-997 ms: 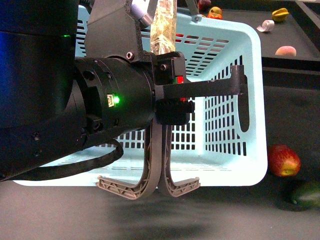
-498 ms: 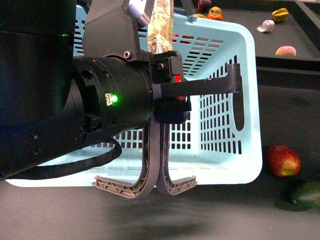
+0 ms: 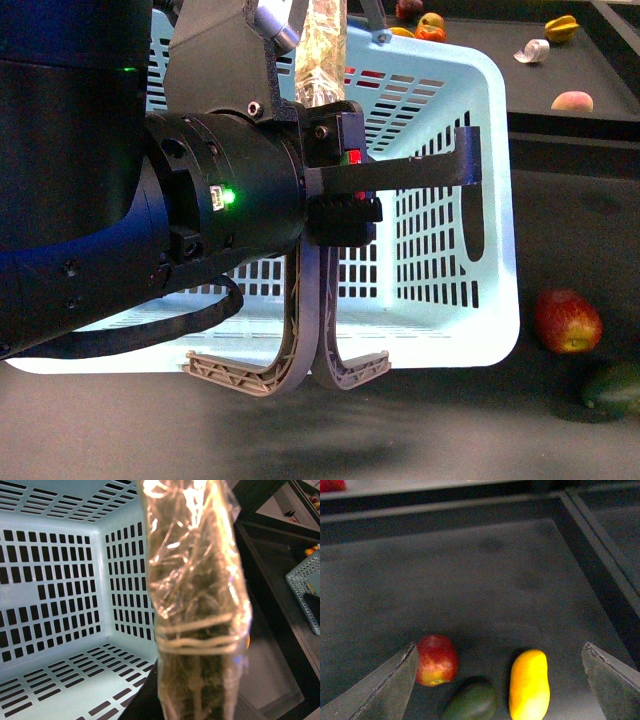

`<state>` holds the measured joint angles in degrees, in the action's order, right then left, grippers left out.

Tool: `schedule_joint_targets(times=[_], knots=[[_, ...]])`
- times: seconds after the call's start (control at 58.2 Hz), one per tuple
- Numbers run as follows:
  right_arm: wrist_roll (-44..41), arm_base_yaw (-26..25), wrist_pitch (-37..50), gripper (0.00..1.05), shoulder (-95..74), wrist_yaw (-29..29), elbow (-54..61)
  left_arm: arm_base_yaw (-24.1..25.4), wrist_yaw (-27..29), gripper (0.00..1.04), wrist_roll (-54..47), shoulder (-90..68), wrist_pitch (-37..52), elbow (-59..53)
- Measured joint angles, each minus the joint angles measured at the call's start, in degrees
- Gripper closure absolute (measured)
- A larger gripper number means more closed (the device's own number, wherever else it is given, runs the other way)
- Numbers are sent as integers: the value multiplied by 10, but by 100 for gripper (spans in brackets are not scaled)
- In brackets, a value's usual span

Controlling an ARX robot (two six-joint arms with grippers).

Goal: Pick mango with right arm and hold basket with left

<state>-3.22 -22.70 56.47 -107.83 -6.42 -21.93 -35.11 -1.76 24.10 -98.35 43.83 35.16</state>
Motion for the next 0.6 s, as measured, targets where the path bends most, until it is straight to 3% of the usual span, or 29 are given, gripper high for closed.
schedule_joint_targets(times=[0.309, 0.602], knots=[[4, -24, -17, 8, -253, 32, -144, 0, -2, 100, 0, 0, 0, 0], [47, -41, -83, 8, -349, 58, -258, 0, -1, 100, 0, 0, 0, 0]])
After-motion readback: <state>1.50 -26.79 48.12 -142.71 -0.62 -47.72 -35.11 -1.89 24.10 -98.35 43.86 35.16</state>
